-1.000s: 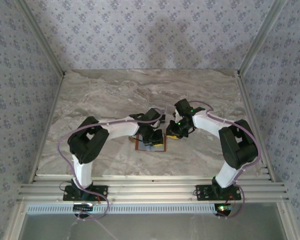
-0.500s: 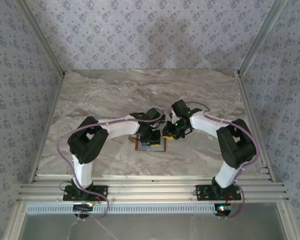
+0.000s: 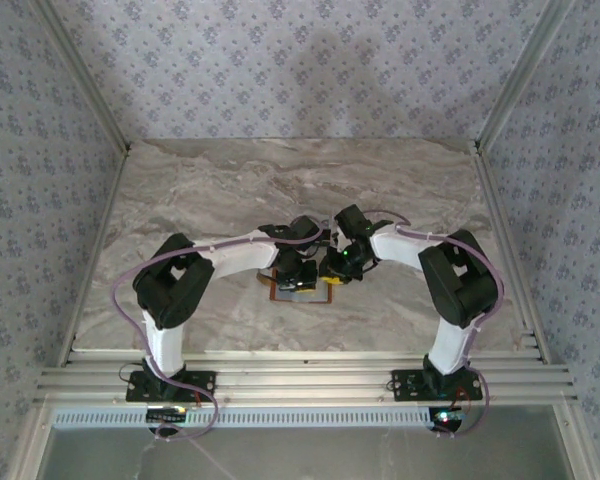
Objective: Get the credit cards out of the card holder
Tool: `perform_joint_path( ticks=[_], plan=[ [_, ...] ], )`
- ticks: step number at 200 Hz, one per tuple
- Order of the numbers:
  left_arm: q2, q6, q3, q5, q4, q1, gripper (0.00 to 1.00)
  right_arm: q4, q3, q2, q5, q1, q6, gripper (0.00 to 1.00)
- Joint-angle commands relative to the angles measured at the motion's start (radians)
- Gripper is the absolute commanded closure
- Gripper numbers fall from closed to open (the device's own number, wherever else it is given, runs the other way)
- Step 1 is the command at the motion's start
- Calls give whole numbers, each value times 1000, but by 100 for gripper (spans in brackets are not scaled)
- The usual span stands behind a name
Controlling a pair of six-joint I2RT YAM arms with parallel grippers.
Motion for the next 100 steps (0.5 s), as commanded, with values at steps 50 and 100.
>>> perform_joint_path(
  ticks=[50, 100],
  plan=[
    [-79, 54, 34, -221, -230, -5, 86, -38, -10, 38, 50, 12, -7, 75],
    [-128, 64, 28, -317, -307, 10, 86, -53, 6, 35, 46, 14, -14, 75]
  ],
)
